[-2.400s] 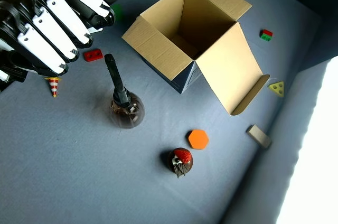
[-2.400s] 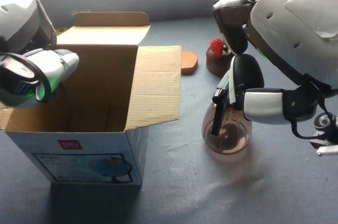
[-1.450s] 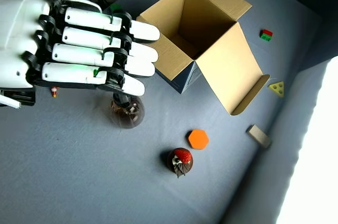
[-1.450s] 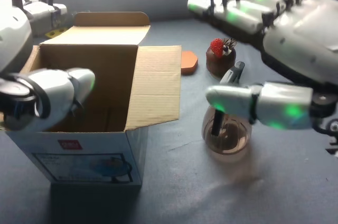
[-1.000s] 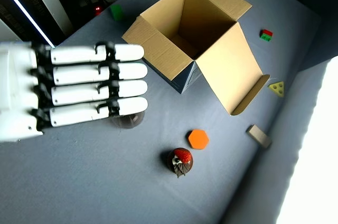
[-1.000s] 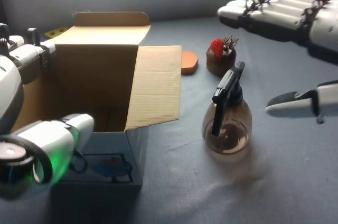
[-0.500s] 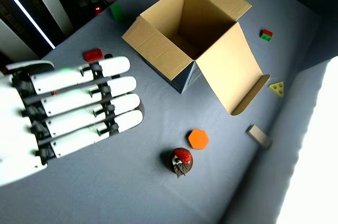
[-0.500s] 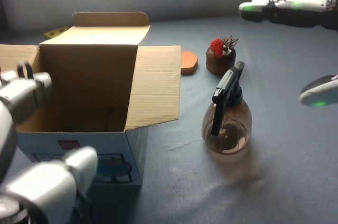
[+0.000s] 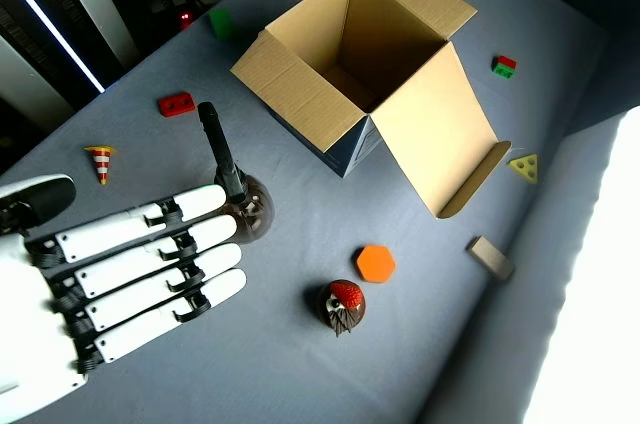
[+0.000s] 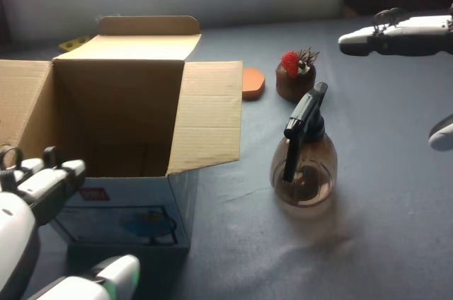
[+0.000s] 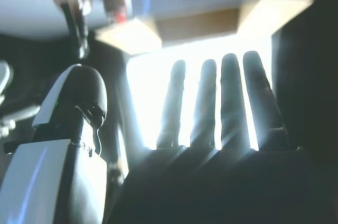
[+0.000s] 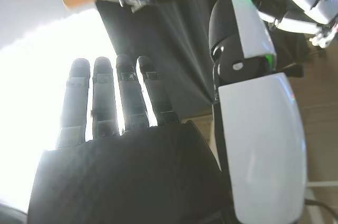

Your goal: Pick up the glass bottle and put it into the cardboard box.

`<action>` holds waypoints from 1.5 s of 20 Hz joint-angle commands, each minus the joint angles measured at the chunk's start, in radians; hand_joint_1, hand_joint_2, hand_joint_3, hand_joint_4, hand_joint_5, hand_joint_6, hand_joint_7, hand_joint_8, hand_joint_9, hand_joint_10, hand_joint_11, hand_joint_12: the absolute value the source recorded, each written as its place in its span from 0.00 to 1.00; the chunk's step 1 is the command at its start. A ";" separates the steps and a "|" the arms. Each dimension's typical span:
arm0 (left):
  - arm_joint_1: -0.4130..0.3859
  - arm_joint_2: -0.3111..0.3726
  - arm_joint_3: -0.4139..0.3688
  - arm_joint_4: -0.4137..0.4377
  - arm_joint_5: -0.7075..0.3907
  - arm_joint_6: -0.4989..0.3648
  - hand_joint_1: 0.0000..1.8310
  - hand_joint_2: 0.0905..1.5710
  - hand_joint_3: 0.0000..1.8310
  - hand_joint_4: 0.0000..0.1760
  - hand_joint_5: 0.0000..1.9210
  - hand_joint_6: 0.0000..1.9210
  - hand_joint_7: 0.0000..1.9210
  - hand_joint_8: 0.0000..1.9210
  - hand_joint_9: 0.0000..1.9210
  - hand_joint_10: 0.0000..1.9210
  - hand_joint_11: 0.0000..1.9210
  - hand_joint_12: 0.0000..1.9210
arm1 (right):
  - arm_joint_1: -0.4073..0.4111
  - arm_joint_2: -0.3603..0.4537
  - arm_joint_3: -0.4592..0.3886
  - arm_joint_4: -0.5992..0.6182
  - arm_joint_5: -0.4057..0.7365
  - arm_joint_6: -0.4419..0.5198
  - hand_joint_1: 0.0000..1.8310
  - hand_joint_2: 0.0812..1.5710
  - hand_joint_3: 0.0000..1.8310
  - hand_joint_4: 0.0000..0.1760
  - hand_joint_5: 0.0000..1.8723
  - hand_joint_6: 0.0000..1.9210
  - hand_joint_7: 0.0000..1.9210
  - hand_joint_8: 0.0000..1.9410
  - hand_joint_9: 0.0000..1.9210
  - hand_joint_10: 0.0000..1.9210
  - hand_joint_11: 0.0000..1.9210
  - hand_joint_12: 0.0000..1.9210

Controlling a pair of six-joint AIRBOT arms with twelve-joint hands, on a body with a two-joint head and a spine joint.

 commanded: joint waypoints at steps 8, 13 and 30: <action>0.072 -0.011 0.000 0.077 0.029 -0.119 0.13 0.77 0.00 0.00 0.06 0.00 0.05 0.00 0.05 0.00 0.00 0.16 | -0.002 -0.070 0.042 0.092 0.067 0.035 0.41 0.66 0.00 0.00 0.00 0.00 0.00 0.00 0.01 0.01 0.00 0.00; 0.142 -0.013 0.000 0.105 0.030 -0.163 0.15 0.77 0.00 0.00 0.06 0.00 0.05 0.00 0.04 0.00 0.00 0.11 | 0.015 -0.106 0.049 0.092 0.031 0.047 0.41 0.66 0.00 0.00 0.00 0.00 0.00 0.00 0.01 0.00 0.00 0.00; 0.374 -0.166 0.026 0.229 0.003 -0.405 0.14 0.77 0.00 0.00 0.06 0.00 0.06 0.00 0.04 0.00 0.00 0.11 | 0.034 -0.239 0.088 0.067 -0.059 0.037 0.41 0.66 0.00 0.00 0.00 0.00 0.00 0.00 0.01 0.00 0.00 0.00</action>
